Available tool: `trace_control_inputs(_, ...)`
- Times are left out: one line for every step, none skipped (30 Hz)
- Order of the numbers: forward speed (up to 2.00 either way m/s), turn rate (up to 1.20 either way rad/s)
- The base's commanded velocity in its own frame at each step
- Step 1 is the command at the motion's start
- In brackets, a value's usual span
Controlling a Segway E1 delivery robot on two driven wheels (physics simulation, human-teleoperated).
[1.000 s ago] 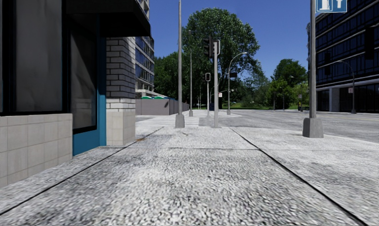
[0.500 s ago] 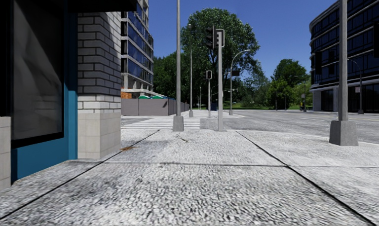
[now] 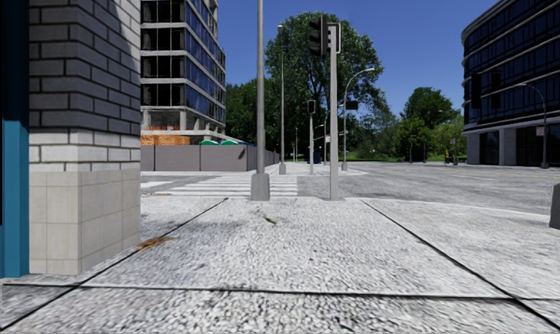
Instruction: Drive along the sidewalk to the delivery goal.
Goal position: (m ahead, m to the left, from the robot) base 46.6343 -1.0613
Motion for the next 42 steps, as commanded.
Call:
trace_control_inputs(2.0,0.0)
trace_control_inputs(2.0,0.0)
trace_control_inputs(2.0,0.0)
trace_control_inputs(2.0,0.04)
trace_control_inputs(2.0,0.07)
trace_control_inputs(2.0,0.11)
trace_control_inputs(2.0,0.13)
trace_control_inputs(2.0,0.13)
trace_control_inputs(2.0,0.13)
trace_control_inputs(2.0,0.14)
trace_control_inputs(2.0,0.15)
trace_control_inputs(2.0,0.15)
trace_control_inputs(2.0,0.15)
trace_control_inputs(2.0,0.15)
trace_control_inputs(2.0,0.16)
trace_control_inputs(2.0,0.18)
trace_control_inputs(2.0,0.18)
trace_control_inputs(2.0,0.18)
trace_control_inputs(2.0,0.25)
trace_control_inputs(2.0,0.34)
trace_control_inputs(2.0,0.36)
trace_control_inputs(2.0,0.37)
trace_control_inputs(2.0,0.37)
trace_control_inputs(2.0,0.37)
trace_control_inputs(2.0,0.37)
trace_control_inputs(2.0,0.38)
trace_control_inputs(2.0,0.38)
trace_control_inputs(2.0,0.4)
trace_control_inputs(2.0,0.4)
trace_control_inputs(2.0,0.41)
trace_control_inputs(2.0,0.42)
trace_control_inputs(2.0,0.42)
trace_control_inputs(2.0,0.42)
trace_control_inputs(2.0,0.42)
trace_control_inputs(2.0,0.43)
trace_control_inputs(2.0,0.45)
trace_control_inputs(2.0,0.47)
trace_control_inputs(2.0,0.48)
trace_control_inputs(2.0,0.48)
trace_control_inputs(2.0,0.48)
trace_control_inputs(2.0,0.48)
trace_control_inputs(1.97,0.48)
